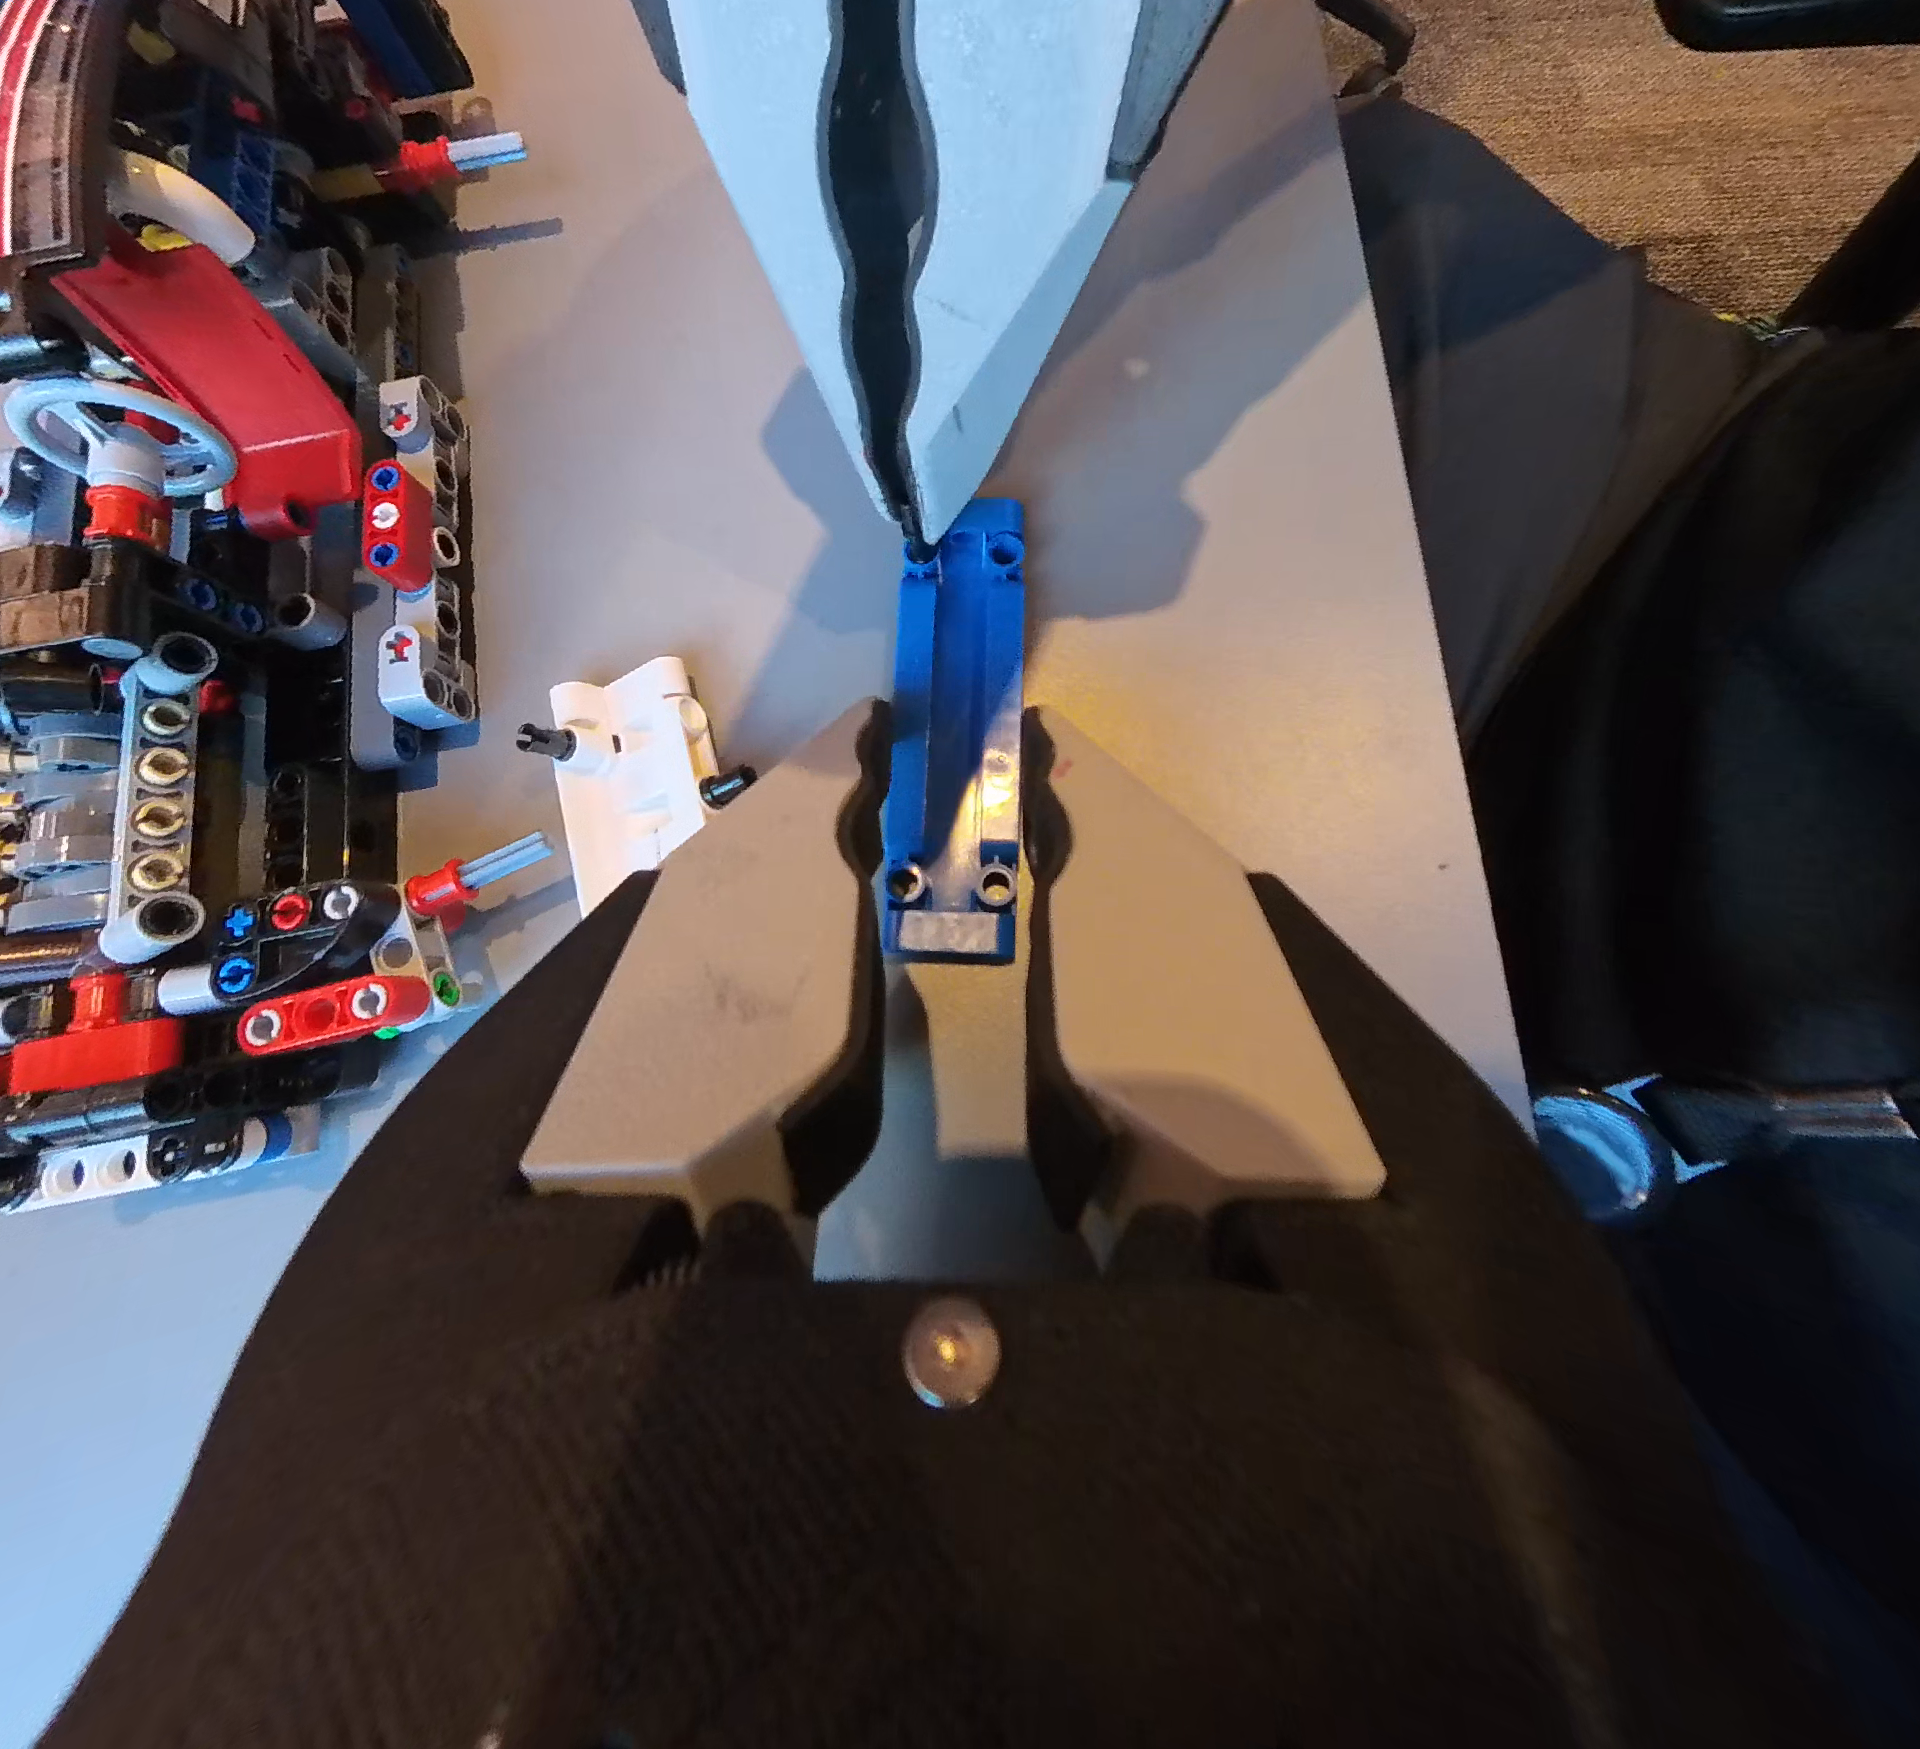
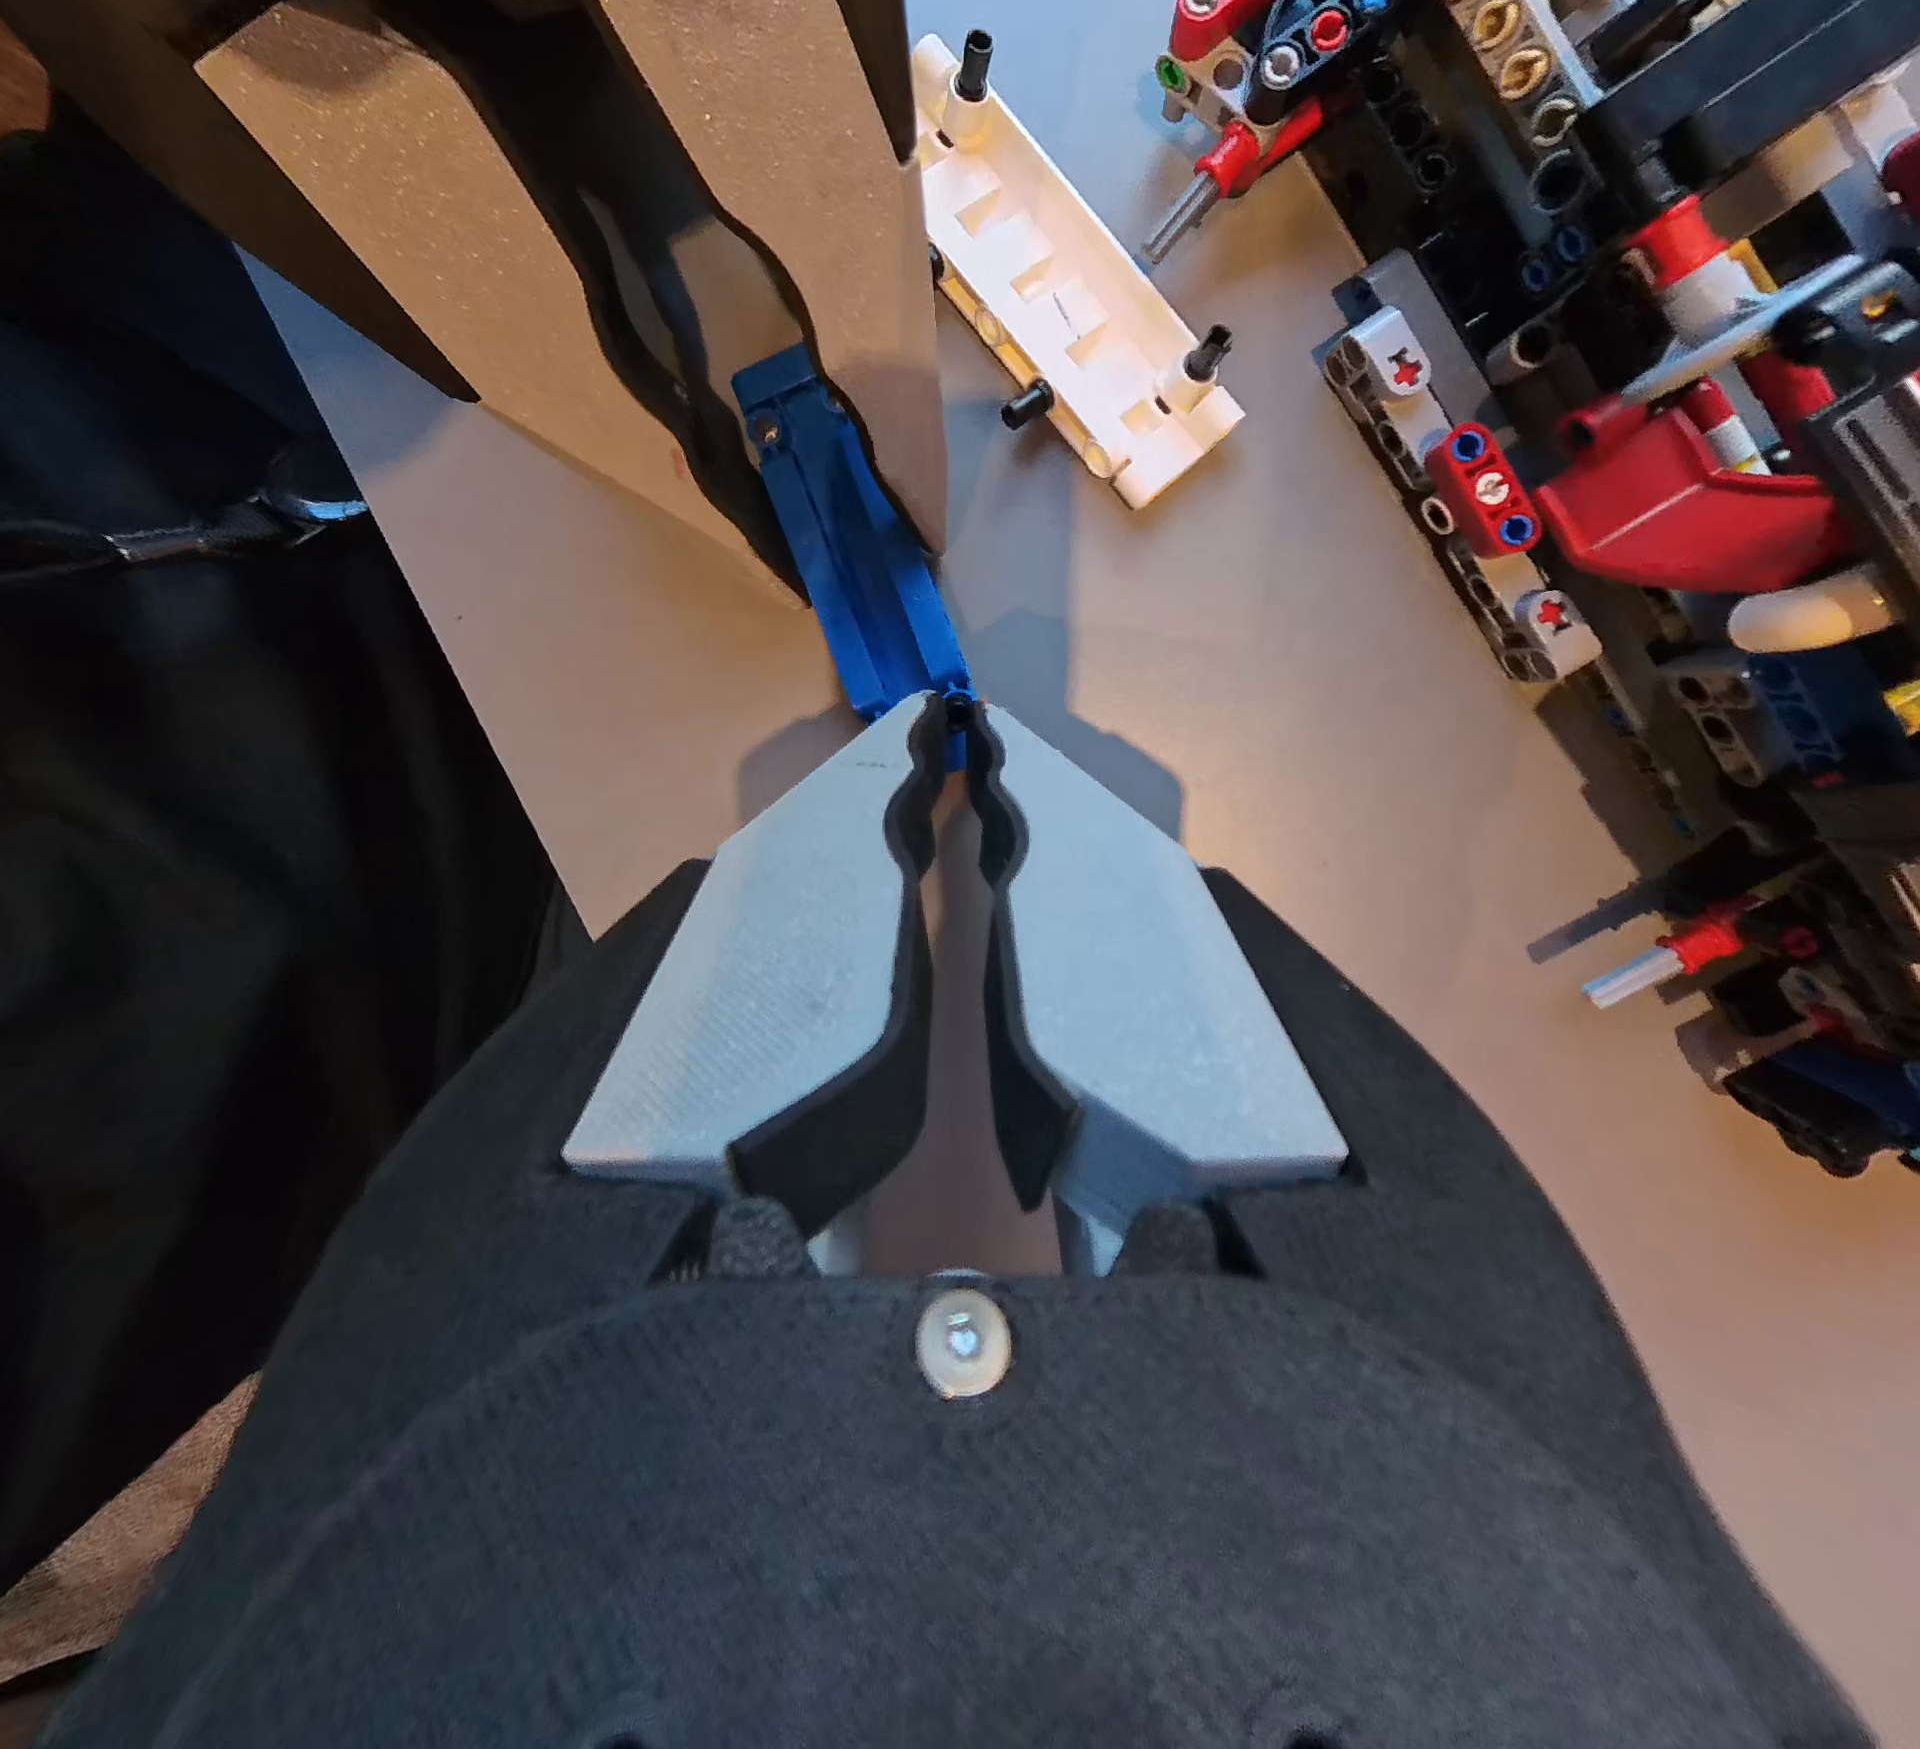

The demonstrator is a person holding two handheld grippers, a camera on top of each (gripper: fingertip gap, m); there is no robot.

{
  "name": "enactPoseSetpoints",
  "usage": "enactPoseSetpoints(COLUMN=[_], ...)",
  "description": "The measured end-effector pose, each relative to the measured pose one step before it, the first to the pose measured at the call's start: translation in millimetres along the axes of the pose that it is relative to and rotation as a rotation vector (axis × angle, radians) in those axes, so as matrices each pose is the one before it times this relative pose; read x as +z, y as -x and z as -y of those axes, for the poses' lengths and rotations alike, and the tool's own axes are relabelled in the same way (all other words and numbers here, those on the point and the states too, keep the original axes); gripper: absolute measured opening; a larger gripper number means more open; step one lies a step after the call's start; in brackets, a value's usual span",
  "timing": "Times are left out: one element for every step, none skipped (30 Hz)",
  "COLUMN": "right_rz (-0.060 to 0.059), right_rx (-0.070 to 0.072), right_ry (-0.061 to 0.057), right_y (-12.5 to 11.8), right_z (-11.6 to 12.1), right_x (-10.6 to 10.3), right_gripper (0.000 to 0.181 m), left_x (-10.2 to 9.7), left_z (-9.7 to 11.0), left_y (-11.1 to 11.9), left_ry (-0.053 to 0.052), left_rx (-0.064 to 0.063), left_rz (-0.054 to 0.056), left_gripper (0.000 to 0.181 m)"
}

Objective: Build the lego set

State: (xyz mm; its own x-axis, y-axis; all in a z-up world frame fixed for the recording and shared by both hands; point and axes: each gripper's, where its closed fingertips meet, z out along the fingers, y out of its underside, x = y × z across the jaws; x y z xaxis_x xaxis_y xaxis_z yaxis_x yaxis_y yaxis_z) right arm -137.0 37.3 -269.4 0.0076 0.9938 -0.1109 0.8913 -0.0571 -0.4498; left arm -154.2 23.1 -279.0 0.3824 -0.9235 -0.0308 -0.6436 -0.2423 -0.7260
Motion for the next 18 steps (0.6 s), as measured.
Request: enactPoseSetpoints(right_rz=[-0.0029,-0.0035,-0.0050,-0.0064,-0.0068,-0.0054,-0.0041,-0.0061,-0.0075,-0.0031,0.0050,0.0113,0.0145,0.0168,0.0154,0.0094,0.0034,0.0053], right_rx=[-0.0045,-0.0069,-0.0104,-0.0160,-0.0236,-0.0315,-0.0425,-0.0582,-0.0683,-0.0580,-0.0320,-0.0135,-0.0043,0.0062,0.0139,0.0127,0.0096,0.0220], right_ry=[0.0044,0.0049,0.0062,0.0082,0.0111,0.0155,0.0182,0.0170,0.0173,0.0203,0.0201,0.0148,0.0074,-0.0007,-0.0055,0.0025,-0.0053,-0.0194], right_y=[-0.21,-0.17,-0.24,-0.14,-0.16,0.02,-0.06,-0.04,0.06,0.03,-0.06,-0.16,-0.31,-0.09,0.10,0.14,-0.06,-0.20], right_z=[-0.02,0.04,-0.16,-0.16,-0.29,-0.41,-0.35,0.05,0.13,-0.12,0.11,0.30,0.27,0.43,0.25,-1.93,-1.37,0.53], right_x=[0.05,0.00,-0.07,-0.03,0.01,0.00,-0.08,0.10,0.00,0.00,0.05,0.01,0.12,0.37,0.81,2.58,2.00,-0.04], right_gripper=[0.001,0.001,0.001,0.001,0.001,0.001,0.001,0.001,0.002,0.001,0.002,0.001,0.002,0.001,0.002,0.002,0.003,0.002], left_x=[0.03,0.06,0.04,0.06,0.03,0.03,0.00,0.02,-0.01,0.03,0.03,-0.04,-0.04,0.01,0.04,-0.01,-0.07,-0.05], left_z=[0.03,0.06,0.04,0.05,0.03,0.03,0.00,-0.14,-0.02,0.02,0.03,-0.04,-0.03,0.02,0.04,0.01,-0.08,-0.05], left_y=[-0.04,0.09,-0.03,0.05,-0.01,-0.06,-0.01,-0.02,0.00,0.02,-0.02,0.10,0.16,-0.05,-0.02,0.16,0.10,0.13], left_ry=[0.0001,0.0000,0.0000,0.0001,0.0001,0.0001,0.0000,0.0002,0.0001,0.0000,0.0001,0.0001,0.0001,0.0000,0.0000,-0.0004,0.0000,-0.0005], left_rx=[0.0002,0.0002,0.0001,0.0001,0.0005,0.0005,0.0001,-0.0008,-0.0012,-0.0003,0.0004,0.0004,0.0004,0.0007,0.0005,-0.0003,-0.0022,-0.0036], left_rz=[0.0006,0.0008,0.0007,0.0006,0.0006,0.0002,-0.0001,-0.0007,-0.0010,-0.0004,0.0005,0.0012,0.0016,0.0009,0.0006,0.0004,-0.0001,-0.0023], left_gripper=[0.021,0.021,0.021,0.021,0.021,0.021,0.022,0.022,0.022,0.022,0.022,0.022,0.022,0.022,0.022,0.022,0.022,0.021])
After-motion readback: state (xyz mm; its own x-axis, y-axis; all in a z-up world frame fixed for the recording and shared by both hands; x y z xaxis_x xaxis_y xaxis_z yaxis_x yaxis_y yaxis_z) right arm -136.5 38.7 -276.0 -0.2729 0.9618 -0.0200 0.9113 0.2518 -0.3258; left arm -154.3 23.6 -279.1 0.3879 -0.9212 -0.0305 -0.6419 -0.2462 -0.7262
